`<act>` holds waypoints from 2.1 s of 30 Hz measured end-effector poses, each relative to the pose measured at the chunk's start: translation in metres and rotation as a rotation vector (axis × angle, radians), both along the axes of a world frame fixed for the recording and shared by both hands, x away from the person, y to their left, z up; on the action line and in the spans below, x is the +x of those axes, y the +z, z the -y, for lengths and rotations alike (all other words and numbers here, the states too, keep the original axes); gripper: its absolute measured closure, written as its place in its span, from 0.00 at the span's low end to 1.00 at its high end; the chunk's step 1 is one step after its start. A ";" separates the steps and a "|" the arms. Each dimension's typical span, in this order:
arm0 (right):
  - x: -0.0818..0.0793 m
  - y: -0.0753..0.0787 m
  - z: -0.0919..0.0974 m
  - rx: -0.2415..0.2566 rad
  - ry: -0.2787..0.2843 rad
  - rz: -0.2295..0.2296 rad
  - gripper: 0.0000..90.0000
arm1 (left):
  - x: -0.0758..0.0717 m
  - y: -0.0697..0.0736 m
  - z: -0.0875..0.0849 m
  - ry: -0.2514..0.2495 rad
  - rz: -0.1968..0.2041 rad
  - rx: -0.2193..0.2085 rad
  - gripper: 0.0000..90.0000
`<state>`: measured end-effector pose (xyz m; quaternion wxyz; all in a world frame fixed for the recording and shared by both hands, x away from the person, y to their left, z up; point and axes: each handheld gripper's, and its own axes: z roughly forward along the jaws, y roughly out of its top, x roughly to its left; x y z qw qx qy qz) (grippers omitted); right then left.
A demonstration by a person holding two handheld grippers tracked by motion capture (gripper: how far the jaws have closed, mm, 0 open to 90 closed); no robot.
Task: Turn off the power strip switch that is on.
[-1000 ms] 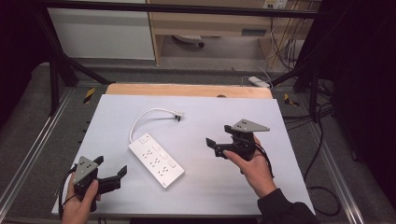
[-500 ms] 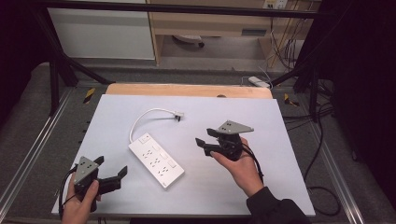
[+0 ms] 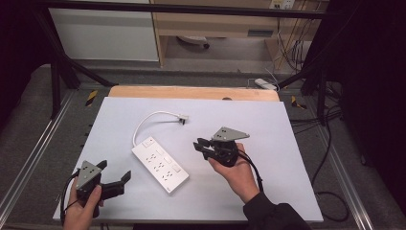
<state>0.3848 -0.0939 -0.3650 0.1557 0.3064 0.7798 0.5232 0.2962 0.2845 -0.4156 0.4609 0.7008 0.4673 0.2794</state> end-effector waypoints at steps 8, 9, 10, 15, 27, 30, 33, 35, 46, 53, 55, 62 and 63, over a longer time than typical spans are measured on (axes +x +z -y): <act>-0.002 -0.005 -0.011 0.001 0.035 -0.002 0.97 | 0.000 0.000 0.000 -0.001 0.001 0.000 0.06; -0.002 -0.006 -0.012 -0.002 0.039 -0.005 0.97 | 0.000 0.000 0.000 -0.001 0.001 0.000 0.06; -0.002 -0.006 -0.013 -0.004 0.043 -0.006 0.98 | 0.000 0.000 0.000 -0.001 0.001 0.002 0.06; -0.003 -0.009 -0.018 0.000 0.059 -0.031 0.99 | 0.000 0.000 0.000 -0.002 0.002 0.002 0.06; -0.003 -0.015 -0.029 -0.016 0.077 -0.067 1.00 | 0.000 0.000 0.000 -0.003 0.002 0.003 0.06; -0.003 -0.017 -0.031 -0.020 0.081 -0.068 1.00 | 0.000 0.000 0.000 -0.004 0.002 0.003 0.06; -0.004 -0.019 -0.033 -0.028 0.086 -0.073 1.00 | 0.000 0.000 0.001 -0.005 0.003 0.003 0.06; -0.004 -0.021 -0.034 -0.033 0.090 -0.074 1.00 | 0.000 0.000 0.001 -0.006 0.003 0.004 0.06; -0.004 -0.029 -0.040 -0.049 0.099 -0.088 1.00 | 0.000 0.000 0.001 -0.006 0.003 0.005 0.06; -0.004 -0.036 -0.042 -0.059 0.103 -0.103 1.00 | 0.000 0.000 0.001 -0.009 0.002 0.010 0.06; -0.004 -0.038 -0.043 -0.062 0.106 -0.106 1.00 | 0.000 0.000 0.001 -0.009 0.002 0.010 0.06; -0.005 -0.044 -0.046 -0.067 0.106 -0.117 1.00 | 0.000 0.000 0.001 -0.010 0.002 0.014 0.06; -0.005 -0.045 -0.046 -0.067 0.110 -0.117 1.00 | 0.000 0.000 0.001 -0.011 0.002 0.015 0.06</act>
